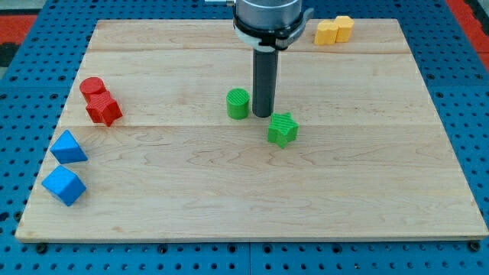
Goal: Slide green star slightly up
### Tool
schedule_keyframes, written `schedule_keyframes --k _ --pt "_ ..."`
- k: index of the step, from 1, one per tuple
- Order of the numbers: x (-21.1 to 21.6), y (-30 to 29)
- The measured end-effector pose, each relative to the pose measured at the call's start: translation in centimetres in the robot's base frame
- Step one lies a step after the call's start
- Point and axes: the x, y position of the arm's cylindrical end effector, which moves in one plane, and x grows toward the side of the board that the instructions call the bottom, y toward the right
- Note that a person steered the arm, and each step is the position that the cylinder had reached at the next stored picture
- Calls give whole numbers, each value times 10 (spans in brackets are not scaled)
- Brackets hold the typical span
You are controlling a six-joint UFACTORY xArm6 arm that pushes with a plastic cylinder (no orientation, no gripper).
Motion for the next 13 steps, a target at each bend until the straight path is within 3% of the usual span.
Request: schedule_keyframes --k 2,4,6,7,8,9,11,12,13 --pt "-46 14" --pt "-48 15" --pt "-6 34" --pt "18 110" --pt "78 130" --pt "106 71" --pt "46 68" --pt "75 98" --pt "108 59"
